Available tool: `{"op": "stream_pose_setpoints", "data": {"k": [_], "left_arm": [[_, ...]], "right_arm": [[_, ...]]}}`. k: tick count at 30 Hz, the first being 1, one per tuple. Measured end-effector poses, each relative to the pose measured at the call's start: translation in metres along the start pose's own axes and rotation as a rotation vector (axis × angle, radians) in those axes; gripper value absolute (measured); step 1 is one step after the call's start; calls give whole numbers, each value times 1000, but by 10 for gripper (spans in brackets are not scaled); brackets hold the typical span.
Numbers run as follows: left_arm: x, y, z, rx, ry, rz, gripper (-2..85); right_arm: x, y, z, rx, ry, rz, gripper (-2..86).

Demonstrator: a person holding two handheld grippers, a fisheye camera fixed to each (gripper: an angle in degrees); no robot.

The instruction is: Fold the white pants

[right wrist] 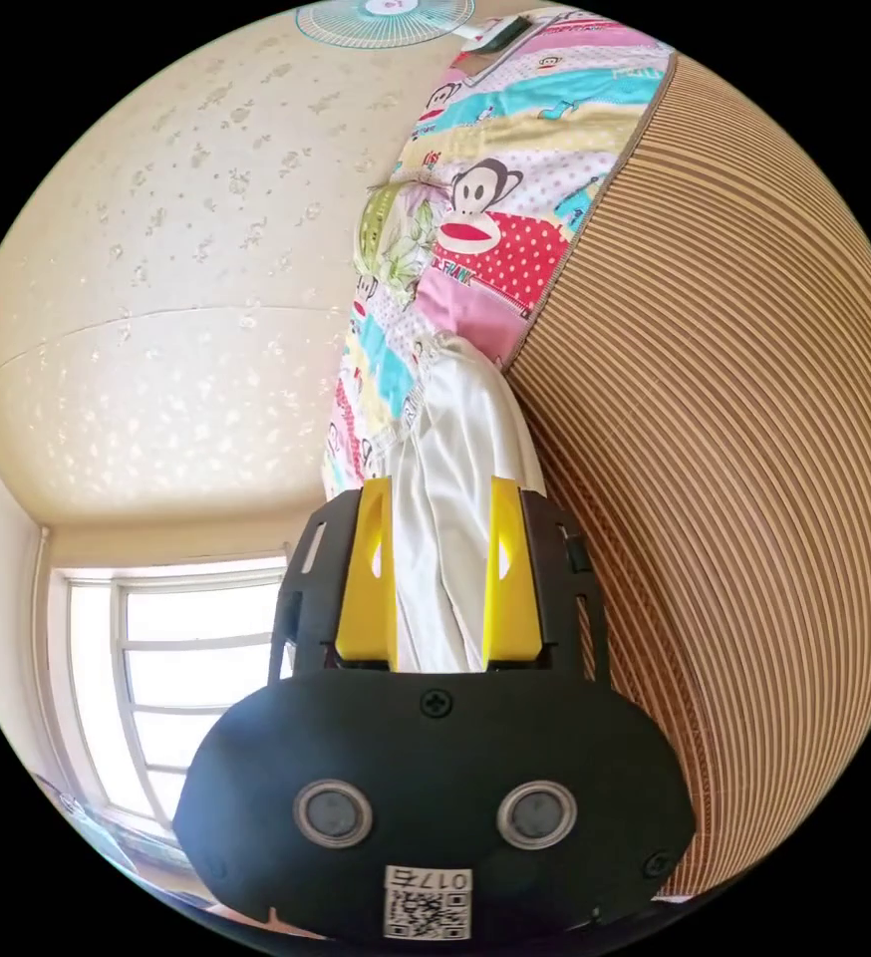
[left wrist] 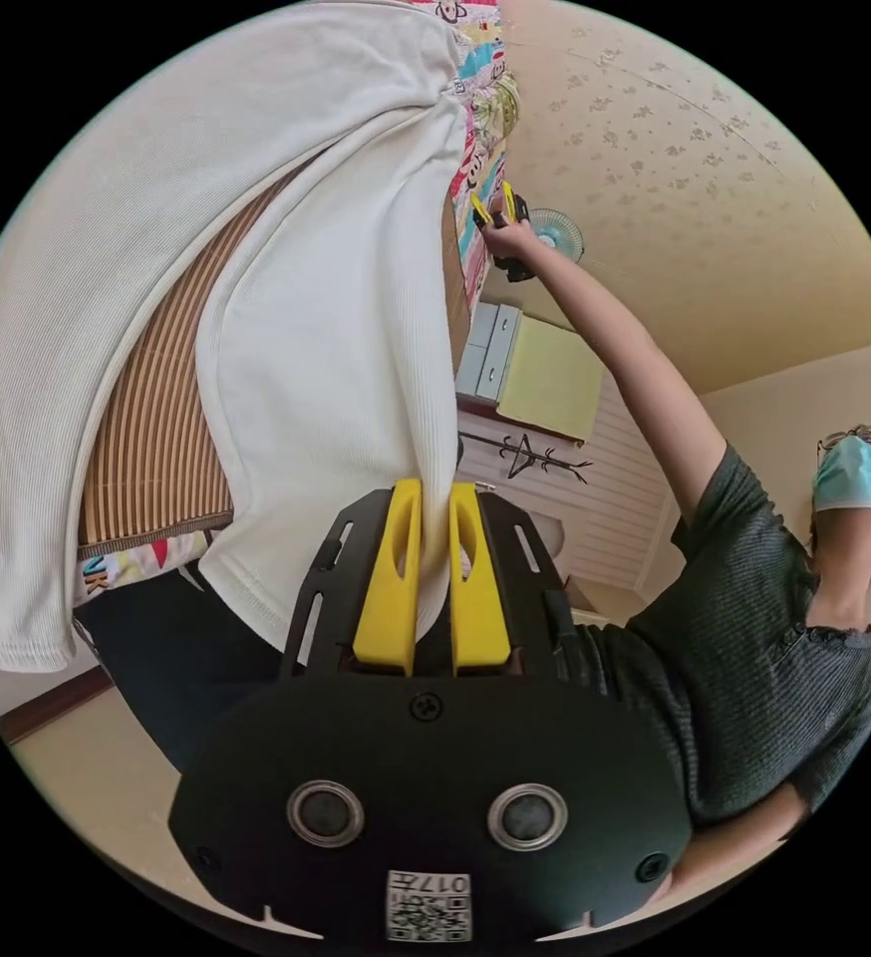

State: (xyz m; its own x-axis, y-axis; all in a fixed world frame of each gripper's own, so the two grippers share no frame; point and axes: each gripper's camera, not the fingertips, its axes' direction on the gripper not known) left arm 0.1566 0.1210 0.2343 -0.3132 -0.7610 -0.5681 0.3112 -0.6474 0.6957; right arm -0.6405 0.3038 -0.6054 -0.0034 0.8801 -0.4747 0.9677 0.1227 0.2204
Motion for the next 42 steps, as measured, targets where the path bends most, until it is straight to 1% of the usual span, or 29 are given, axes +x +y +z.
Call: {"op": "stream_pose_setpoints", "data": {"k": [2,4,7,9,12,14,15,18,20,21,24,26,27,29,31,32,33,34,35,37,38,40,42], "left_arm": [[0,6,-6,14,43,-15,50],[1,14,-15,32,109,-24,50],[7,20,-27,33,140,4,51],[8,24,-33,33,159,9,51],[9,32,-44,49,204,-5,51],[13,38,-52,68,221,-4,50],[18,42,-57,78,222,2,50],[35,49,-72,96,205,13,50],[42,51,-81,69,195,-37,50],[50,54,-89,63,170,-39,50],[75,65,-125,126,91,7,50],[83,73,-152,172,79,-15,50],[82,74,-170,176,91,-59,50],[85,71,-202,174,49,-56,50],[86,69,-249,208,-146,-70,51],[85,68,-259,214,-203,-75,51],[79,66,-274,220,-307,-97,58],[64,65,-284,220,-377,-168,68],[56,65,-288,216,-398,-208,76],[35,73,-291,246,-430,-261,86],[32,76,-290,261,-436,-263,87],[34,96,-282,333,-460,-241,94],[37,114,-275,400,-467,-227,99]], "right_arm": [[35,-2,27,-2,59,14,138],[71,3,41,27,64,51,140],[144,17,58,108,-32,156,140],[180,23,68,119,-65,160,138],[213,26,89,74,-26,72,113],[220,28,106,43,15,-22,69],[220,29,109,36,30,-42,65],[203,41,129,-11,96,-206,52],[181,55,152,-98,89,-344,50],[174,59,159,-115,98,-371,50],[140,83,200,-212,130,-469,49],[113,107,243,-299,151,-550,50],[108,115,256,-320,166,-566,50],[96,148,302,-376,223,-618,53],[99,172,332,-388,218,-619,60],[109,185,349,-406,180,-584,68],[116,190,357,-421,154,-562,74],[132,200,370,-454,107,-531,88],[150,210,376,-483,62,-519,99],[181,223,375,-477,81,-485,109],[204,229,368,-463,117,-456,110],[237,235,353,-448,128,-408,108],[268,239,335,-450,59,-366,102]]}}
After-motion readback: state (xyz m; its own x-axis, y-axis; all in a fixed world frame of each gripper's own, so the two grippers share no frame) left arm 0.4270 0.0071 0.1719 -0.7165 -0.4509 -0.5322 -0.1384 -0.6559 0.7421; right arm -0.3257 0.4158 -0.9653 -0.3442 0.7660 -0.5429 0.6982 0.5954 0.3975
